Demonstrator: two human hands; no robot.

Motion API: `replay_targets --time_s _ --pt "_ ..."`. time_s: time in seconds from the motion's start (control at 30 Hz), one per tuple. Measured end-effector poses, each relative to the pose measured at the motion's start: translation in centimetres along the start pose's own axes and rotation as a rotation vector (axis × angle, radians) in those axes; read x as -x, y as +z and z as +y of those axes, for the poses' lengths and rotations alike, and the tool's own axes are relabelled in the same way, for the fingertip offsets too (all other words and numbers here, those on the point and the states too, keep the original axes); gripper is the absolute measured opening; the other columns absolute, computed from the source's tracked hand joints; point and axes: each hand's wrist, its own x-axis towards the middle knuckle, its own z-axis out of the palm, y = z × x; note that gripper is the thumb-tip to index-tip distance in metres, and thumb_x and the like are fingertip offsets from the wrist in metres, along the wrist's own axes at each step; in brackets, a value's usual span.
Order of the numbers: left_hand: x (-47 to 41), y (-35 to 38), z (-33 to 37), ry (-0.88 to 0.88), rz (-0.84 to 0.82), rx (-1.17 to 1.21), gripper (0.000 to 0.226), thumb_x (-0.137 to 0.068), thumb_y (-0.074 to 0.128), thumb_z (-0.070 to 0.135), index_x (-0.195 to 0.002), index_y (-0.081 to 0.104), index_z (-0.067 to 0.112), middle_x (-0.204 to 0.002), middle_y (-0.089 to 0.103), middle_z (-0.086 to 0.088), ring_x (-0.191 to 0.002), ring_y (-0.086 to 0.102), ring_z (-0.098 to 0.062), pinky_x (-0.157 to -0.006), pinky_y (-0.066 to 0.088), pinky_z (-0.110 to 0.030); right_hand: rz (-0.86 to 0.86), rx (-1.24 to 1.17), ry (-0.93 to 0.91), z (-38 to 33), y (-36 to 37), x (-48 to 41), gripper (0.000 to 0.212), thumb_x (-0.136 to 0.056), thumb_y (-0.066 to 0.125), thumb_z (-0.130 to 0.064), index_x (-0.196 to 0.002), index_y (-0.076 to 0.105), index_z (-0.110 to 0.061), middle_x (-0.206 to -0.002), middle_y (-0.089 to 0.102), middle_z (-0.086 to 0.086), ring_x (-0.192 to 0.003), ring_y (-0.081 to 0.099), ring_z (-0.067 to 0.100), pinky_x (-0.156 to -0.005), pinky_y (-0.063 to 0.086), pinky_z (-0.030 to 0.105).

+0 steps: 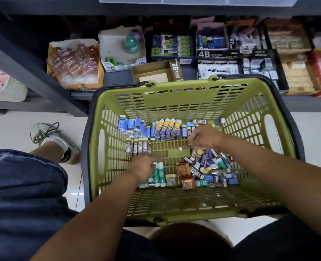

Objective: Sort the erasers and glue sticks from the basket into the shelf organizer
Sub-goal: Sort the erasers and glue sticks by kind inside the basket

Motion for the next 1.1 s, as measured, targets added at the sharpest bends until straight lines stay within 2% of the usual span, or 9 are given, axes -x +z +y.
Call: replay_targets --time_s 0.1,0.23,0.4,0.53,0.67,0.87,0.97,1.03,1.1 --pt "-0.4 0.4 0.4 0.044 -0.058 -0.152 0.04 -0.102 0.041 0.025 -0.14 0.047 0.03 -0.153 0.035 0.003 -0.14 0.029 -0.026 -0.114 0.023 -0.046 -0.155 0.168 0.181 3.4 -2.0 -0.2 0.019 -0.091 0.055 -0.008 -0.079 0.063 0.005 -0.083 0.063 0.018 -0.059 0.066 0.014 -0.055 0.052 0.02" --pt "-0.4 0.6 0.8 0.055 -0.111 -0.195 0.045 -0.102 0.04 0.024 -0.146 0.037 0.031 -0.157 0.027 0.003 -0.145 0.02 -0.025 -0.117 0.011 -0.049 -0.21 0.568 0.057 6.1 -2.3 1.2 0.024 -0.082 0.067 -0.016 -0.106 0.066 -0.016 -0.093 0.063 -0.001 -0.082 0.059 0.013 -0.077 0.051 0.026" --pt "-0.1 0.6 1.0 0.036 -0.168 -0.157 0.052 -0.101 0.042 0.025 -0.15 0.028 0.033 -0.16 0.019 0.004 -0.148 0.008 -0.026 -0.116 0.005 -0.05 -0.307 0.601 0.024 6.8 -1.4 0.6 0.019 -0.089 0.061 -0.006 -0.108 0.06 -0.009 -0.099 0.05 0.003 -0.082 0.053 0.025 -0.09 0.048 0.034" --pt "-0.1 0.2 1.4 0.018 -0.152 -0.103 0.047 -0.102 0.04 0.019 -0.147 0.035 0.031 -0.16 0.021 0.003 -0.148 0.007 -0.025 -0.117 0.006 -0.048 -0.311 0.643 0.013 8.0 -0.8 0.4 0.044 -0.091 0.06 -0.009 -0.133 0.05 -0.01 -0.138 0.043 0.003 -0.119 0.052 0.027 -0.097 0.046 0.031" --pt "0.1 0.0 1.4 0.007 -0.139 -0.062 0.044 -0.102 0.039 0.016 -0.144 0.04 0.03 -0.159 0.024 0.001 -0.148 0.008 -0.025 -0.118 0.009 -0.046 -0.318 0.757 0.0 8.7 -0.6 0.4 0.049 -0.092 0.051 -0.002 -0.14 0.047 -0.015 -0.144 0.043 0.008 -0.125 0.049 0.03 -0.1 0.046 0.039" --pt "0.2 0.0 1.5 -0.003 -0.116 -0.045 0.038 -0.101 0.043 0.018 -0.138 0.046 0.027 -0.155 0.031 -0.002 -0.146 0.017 -0.025 -0.117 0.017 -0.044 -0.398 0.905 0.03 8.7 0.1 0.3 0.062 -0.094 0.044 0.002 -0.151 0.025 -0.014 -0.159 0.003 0.009 -0.142 0.024 0.035 -0.105 0.041 0.045" --pt "0.1 0.0 1.5 -0.014 -0.124 -0.047 0.037 -0.102 0.042 0.019 -0.138 0.046 0.027 -0.155 0.031 -0.002 -0.146 0.018 -0.025 -0.116 0.017 -0.044 -0.431 0.898 0.094 8.1 0.4 0.3 0.058 -0.097 0.041 -0.001 -0.151 0.023 -0.011 -0.157 0.014 0.014 -0.132 0.04 0.034 -0.097 0.047 0.041" --pt "0.0 0.0 1.6 -0.024 -0.134 -0.036 0.038 -0.101 0.042 0.018 -0.138 0.046 0.027 -0.156 0.031 -0.002 -0.145 0.02 -0.026 -0.117 0.018 -0.046 -0.454 0.818 0.117 8.0 0.2 0.7 0.059 -0.097 0.038 0.001 -0.152 0.018 -0.01 -0.155 0.024 0.014 -0.1 0.056 0.02 -0.072 0.046 0.027" --pt "-0.1 0.1 1.6 -0.032 -0.141 -0.022 0.038 -0.101 0.042 0.019 -0.139 0.046 0.027 -0.156 0.03 -0.003 -0.144 0.022 -0.026 -0.116 0.02 -0.046 -0.409 0.73 0.141 8.4 0.0 0.8 0.056 -0.098 0.038 -0.001 -0.151 0.021 -0.007 -0.143 0.042 0.012 -0.068 0.038 0.003 -0.058 0.028 0.017"
